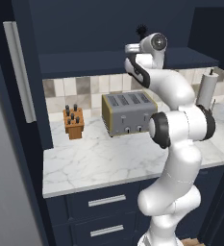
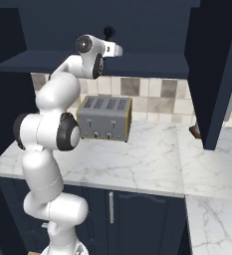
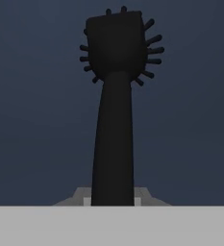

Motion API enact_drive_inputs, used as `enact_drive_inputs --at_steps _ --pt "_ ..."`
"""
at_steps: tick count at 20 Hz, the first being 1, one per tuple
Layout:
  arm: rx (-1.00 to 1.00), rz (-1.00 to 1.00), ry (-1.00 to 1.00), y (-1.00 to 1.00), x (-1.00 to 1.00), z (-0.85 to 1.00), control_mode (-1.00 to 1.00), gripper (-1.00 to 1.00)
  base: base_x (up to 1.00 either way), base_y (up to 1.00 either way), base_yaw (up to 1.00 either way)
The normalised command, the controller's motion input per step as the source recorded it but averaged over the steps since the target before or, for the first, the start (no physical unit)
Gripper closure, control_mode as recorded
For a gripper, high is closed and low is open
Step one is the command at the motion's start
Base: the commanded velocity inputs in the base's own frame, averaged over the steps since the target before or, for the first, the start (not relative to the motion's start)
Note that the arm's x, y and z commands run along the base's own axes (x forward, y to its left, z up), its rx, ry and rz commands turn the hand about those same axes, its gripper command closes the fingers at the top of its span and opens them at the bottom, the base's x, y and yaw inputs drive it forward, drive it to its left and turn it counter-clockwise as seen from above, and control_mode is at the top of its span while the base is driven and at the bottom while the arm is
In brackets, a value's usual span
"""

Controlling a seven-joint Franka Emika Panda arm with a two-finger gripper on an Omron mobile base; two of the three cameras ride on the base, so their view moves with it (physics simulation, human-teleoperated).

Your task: Pick up the bar soap and dish brush from the sink, and place them back in the cabinet, and close the cabinet doors.

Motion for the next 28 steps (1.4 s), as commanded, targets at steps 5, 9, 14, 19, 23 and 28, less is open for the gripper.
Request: enact_drive_inputs --at_steps 5,9,14,19,23,28 --pt "0.00 0.01 0.00 0.00 0.43 -0.19 -1.00 1.00 0.00 0.00 0.00" --pt "0.00 0.01 0.02 0.00 0.16 -0.04 -1.00 1.00 0.00 0.00 0.00" --pt "0.00 0.03 0.00 0.00 0.00 0.00 -1.00 -1.00 0.00 0.00 0.00" --pt "0.00 0.00 0.00 0.00 0.00 0.00 -1.00 -1.00 0.00 0.00 0.00" --pt "0.00 0.00 0.00 0.00 0.00 0.00 -1.00 -1.00 0.00 0.00 0.00" --pt "0.00 0.00 0.00 0.00 -0.16 0.00 -1.00 -1.00 0.00 0.00 0.00"
